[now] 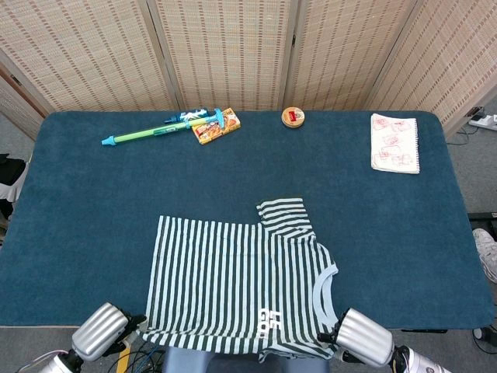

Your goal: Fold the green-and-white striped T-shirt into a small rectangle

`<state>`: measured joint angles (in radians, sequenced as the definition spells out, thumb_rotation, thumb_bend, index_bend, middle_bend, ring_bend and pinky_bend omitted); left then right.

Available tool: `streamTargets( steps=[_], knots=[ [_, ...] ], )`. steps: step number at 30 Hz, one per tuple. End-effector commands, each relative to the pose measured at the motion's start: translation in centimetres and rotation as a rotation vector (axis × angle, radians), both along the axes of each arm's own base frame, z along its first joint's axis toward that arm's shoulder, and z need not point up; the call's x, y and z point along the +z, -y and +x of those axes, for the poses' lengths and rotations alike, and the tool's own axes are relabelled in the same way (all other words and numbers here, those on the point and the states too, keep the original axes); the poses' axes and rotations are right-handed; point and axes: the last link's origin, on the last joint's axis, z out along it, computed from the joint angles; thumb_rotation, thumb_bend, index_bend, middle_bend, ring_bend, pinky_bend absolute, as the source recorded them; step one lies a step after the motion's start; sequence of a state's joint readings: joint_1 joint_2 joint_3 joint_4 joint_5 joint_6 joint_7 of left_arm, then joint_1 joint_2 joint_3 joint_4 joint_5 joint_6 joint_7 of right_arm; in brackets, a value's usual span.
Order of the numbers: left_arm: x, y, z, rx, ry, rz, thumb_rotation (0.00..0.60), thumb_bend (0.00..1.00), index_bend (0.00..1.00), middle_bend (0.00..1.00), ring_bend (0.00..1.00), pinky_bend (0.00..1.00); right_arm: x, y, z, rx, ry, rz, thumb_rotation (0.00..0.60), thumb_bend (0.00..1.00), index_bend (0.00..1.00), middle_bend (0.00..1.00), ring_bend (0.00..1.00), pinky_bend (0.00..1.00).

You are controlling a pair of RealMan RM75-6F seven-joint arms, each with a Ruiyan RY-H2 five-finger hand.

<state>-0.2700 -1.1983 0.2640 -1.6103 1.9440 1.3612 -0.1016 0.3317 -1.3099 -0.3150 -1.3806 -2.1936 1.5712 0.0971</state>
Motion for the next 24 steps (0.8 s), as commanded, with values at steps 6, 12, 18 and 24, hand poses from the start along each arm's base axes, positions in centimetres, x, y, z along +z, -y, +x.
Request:
streamTargets(
  steps=[6,12,18,24],
  knots=[
    [-1.0,-4.5,1.4,-0.019,-0.037,0.001,0.6,0.59,0.63,0.92,0.84,0.89,-1.1,2.4,0.6,-0.064,-0.021,-0.062,0.6,0.63,0.84,1.0,1.0,1.0],
    [-1.7,-7.5,2.1,0.015,-0.031,0.005,0.6,0.59,0.63,0.92,0.84,0.89,-2.2,4.6,1.2,-0.116,-0.017,-0.125,0.6,0.64,0.84,1.0,1.0,1.0],
    [-2.4,-10.5,2.6,0.051,-0.04,-0.004,0.6,0.59,0.62,0.92,0.84,0.89,-3.4,6.8,1.6,-0.131,-0.031,-0.177,0.6,0.63,0.84,1.0,1.0,1.0],
    [-3.3,-13.0,2.8,0.08,-0.059,-0.011,0.6,0.59,0.62,0.92,0.84,0.89,-4.4,8.7,2.1,-0.123,-0.057,-0.204,0.6,0.63,0.84,1.0,1.0,1.0]
  ],
)
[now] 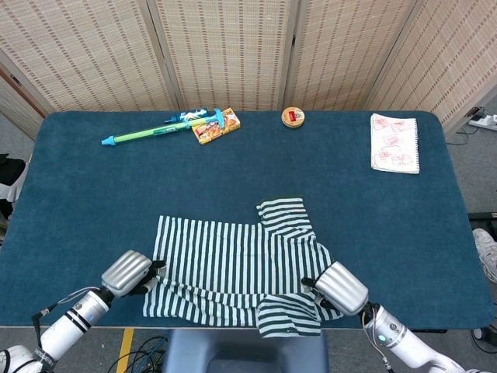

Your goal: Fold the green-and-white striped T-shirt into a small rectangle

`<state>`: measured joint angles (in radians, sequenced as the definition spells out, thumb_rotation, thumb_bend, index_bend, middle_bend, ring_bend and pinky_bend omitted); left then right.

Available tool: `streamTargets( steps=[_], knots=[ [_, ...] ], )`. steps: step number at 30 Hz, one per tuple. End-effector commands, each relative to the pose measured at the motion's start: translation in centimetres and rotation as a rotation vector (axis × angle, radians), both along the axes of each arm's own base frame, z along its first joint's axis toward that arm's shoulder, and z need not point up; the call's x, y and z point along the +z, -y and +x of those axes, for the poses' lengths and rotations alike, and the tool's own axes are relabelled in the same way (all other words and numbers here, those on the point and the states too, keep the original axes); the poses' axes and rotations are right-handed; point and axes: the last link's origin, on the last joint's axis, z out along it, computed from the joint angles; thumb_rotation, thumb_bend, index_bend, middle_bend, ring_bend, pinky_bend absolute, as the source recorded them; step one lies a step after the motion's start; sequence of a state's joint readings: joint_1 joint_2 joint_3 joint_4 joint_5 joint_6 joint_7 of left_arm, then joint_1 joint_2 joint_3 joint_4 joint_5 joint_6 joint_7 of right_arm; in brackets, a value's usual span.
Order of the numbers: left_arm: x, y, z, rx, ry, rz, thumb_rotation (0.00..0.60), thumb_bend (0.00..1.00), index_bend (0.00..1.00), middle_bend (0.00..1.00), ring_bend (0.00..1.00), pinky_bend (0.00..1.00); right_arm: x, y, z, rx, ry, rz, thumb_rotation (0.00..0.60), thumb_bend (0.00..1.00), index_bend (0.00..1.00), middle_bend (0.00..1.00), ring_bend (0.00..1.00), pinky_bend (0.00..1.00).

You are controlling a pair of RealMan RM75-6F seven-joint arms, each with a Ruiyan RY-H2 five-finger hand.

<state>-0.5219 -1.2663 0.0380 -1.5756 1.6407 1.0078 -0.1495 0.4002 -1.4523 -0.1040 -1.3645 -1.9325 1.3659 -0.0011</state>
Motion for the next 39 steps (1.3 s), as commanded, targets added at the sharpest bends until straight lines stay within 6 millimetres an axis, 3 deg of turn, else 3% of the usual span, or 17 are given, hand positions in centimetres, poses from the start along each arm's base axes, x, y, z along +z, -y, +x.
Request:
streamTargets(
  steps=[1,21,39],
  knots=[
    [-0.5,-1.4,0.2,0.014,-0.01,0.001,0.6,0.59,0.62,0.92,0.84,0.89,-0.5,1.0,0.1,0.005,-0.021,-0.014,0.6,0.63,0.84,1.0,1.0,1.0],
    [-1.4,-7.2,-1.1,0.168,-0.034,0.033,0.6,0.59,0.62,0.92,0.83,0.89,-1.8,5.5,-0.2,-0.055,-0.059,-0.094,0.6,0.64,0.84,1.0,1.0,1.0],
    [-1.7,-9.8,-2.3,0.263,-0.038,0.059,0.6,0.58,0.6,0.92,0.83,0.89,-2.5,7.7,-0.8,-0.132,-0.067,-0.132,0.6,0.64,0.84,1.0,1.0,1.0]
  ],
)
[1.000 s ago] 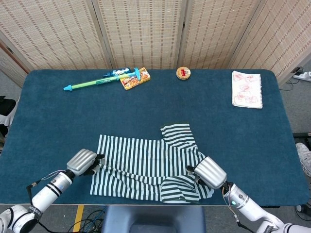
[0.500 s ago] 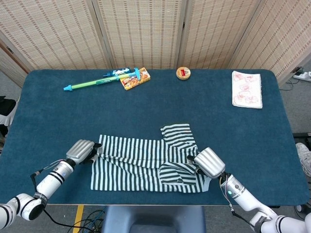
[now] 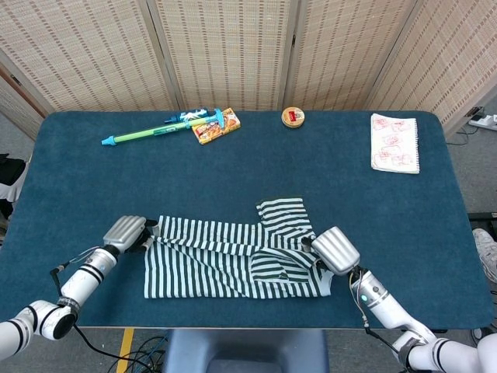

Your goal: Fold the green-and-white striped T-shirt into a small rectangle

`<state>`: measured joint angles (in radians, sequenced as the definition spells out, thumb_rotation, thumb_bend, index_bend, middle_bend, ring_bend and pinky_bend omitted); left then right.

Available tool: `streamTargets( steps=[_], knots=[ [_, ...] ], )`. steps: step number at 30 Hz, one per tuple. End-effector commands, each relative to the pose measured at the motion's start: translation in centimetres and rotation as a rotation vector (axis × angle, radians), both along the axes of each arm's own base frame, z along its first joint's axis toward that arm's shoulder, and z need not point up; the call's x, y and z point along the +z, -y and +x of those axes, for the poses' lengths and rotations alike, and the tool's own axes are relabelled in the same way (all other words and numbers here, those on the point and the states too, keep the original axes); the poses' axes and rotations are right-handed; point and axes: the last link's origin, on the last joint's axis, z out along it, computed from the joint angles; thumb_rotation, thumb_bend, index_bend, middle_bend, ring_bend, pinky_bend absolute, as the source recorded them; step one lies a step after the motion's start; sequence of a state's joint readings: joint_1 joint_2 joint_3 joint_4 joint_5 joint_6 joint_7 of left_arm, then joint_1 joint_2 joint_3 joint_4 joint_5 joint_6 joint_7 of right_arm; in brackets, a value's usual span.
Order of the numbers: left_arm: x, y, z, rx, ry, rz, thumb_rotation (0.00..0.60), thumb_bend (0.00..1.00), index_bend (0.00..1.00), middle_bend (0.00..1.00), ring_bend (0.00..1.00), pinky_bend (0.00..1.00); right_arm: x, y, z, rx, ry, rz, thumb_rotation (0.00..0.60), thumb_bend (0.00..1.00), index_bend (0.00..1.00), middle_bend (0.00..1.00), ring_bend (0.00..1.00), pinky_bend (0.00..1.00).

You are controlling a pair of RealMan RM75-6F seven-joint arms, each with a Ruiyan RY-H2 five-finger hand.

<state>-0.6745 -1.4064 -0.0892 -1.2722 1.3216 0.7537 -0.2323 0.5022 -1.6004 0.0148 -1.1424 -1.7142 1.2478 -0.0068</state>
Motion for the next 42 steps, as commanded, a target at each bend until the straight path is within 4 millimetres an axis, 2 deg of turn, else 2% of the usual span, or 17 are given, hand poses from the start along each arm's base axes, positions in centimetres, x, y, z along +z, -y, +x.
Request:
streamTargets(
  steps=[1,22,42],
  knots=[
    [-0.1,-0.3,0.0,0.007,-0.004,0.0,0.6,0.58,0.6,0.92,0.83,0.89,-0.1,0.2,0.0,-0.012,0.004,-0.004,0.6,0.63,0.84,1.0,1.0,1.0],
    [-0.8,-1.2,0.9,-0.008,-0.041,0.012,0.6,0.58,0.57,0.92,0.83,0.89,0.3,0.2,0.1,-0.028,0.017,-0.015,0.6,0.63,0.84,1.0,1.0,1.0],
    [-1.0,-2.3,0.8,0.0,-0.069,0.041,0.6,0.58,0.57,0.92,0.83,0.89,0.4,0.5,0.2,-0.033,0.019,-0.031,0.6,0.64,0.84,1.0,1.0,1.0]
  ],
)
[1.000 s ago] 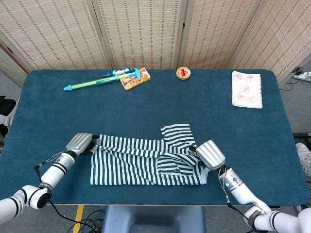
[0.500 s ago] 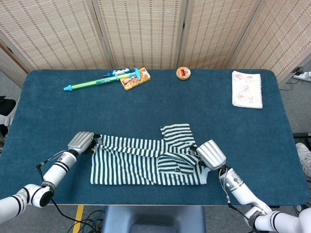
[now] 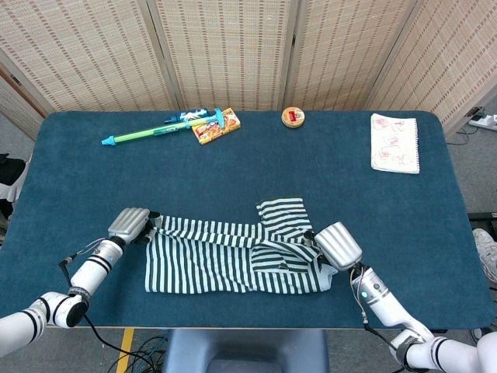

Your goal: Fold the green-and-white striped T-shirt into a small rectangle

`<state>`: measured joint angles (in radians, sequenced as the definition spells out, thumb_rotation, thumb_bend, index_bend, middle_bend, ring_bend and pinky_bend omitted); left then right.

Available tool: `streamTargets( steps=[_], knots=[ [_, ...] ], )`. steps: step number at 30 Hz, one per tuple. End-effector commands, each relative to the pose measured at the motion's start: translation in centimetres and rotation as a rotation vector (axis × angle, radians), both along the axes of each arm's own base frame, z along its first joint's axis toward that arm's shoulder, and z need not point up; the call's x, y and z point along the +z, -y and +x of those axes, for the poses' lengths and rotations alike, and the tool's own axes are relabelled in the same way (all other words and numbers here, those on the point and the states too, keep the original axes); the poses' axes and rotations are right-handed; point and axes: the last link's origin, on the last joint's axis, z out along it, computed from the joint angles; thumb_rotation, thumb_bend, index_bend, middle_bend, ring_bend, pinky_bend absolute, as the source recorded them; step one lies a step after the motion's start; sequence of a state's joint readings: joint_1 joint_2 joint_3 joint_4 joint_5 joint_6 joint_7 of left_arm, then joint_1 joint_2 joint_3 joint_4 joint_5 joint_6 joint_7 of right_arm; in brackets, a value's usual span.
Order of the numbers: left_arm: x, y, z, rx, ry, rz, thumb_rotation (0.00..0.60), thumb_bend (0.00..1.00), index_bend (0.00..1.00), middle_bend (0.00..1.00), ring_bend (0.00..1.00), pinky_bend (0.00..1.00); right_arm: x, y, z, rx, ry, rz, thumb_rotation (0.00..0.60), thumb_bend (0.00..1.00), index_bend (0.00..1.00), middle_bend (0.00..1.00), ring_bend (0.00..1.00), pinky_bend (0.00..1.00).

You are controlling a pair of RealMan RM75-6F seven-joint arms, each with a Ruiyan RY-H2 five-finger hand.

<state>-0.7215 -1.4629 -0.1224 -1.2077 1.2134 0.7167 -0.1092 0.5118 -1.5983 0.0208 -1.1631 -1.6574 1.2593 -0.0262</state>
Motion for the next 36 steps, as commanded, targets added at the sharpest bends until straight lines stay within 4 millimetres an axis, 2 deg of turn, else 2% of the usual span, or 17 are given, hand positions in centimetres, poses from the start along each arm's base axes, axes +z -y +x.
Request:
streamTargets(
  steps=[1,6,8,10,13,20,36],
  knots=[
    [-0.2,-0.2,0.1,-0.007,-0.011,0.009,0.6,0.58,0.57,0.92,0.83,0.89,-0.1,0.0,0.0,-0.002,-0.001,0.001,0.6,0.63,0.84,1.0,1.0,1.0],
    [-0.5,-0.5,0.2,-0.02,-0.027,0.031,0.6,0.57,0.53,0.91,0.83,0.89,-0.1,-0.1,-0.2,-0.01,-0.006,0.002,0.6,0.63,0.84,1.0,1.0,1.0],
    [-0.7,-0.6,0.1,-0.025,-0.041,0.039,0.6,0.53,0.47,0.9,0.82,0.89,-0.1,-0.1,-0.2,-0.014,-0.008,0.0,0.6,0.64,0.84,1.0,1.0,1.0],
    [-0.9,-0.7,0.0,-0.025,-0.051,0.049,0.6,0.44,0.34,0.89,0.82,0.89,-0.1,-0.1,-0.3,-0.017,-0.009,-0.002,0.6,0.64,0.84,1.0,1.0,1.0],
    [-1.0,-0.7,0.0,-0.02,-0.055,0.064,0.6,0.39,0.21,0.87,0.81,0.89,-0.1,0.0,-0.3,-0.018,-0.009,-0.003,0.6,0.63,0.84,1.0,1.0,1.0],
    [-0.5,-0.8,-0.3,-0.011,-0.059,0.112,0.6,0.33,0.03,0.86,0.81,0.89,-0.3,0.3,-0.2,-0.023,-0.01,-0.009,0.6,0.64,0.84,1.0,1.0,1.0],
    [2.6,0.1,-2.2,0.039,0.012,0.241,0.6,0.33,0.01,0.86,0.81,0.89,-1.1,1.9,-0.2,-0.07,-0.03,-0.043,0.6,0.63,0.84,1.0,1.0,1.0]
  ],
)
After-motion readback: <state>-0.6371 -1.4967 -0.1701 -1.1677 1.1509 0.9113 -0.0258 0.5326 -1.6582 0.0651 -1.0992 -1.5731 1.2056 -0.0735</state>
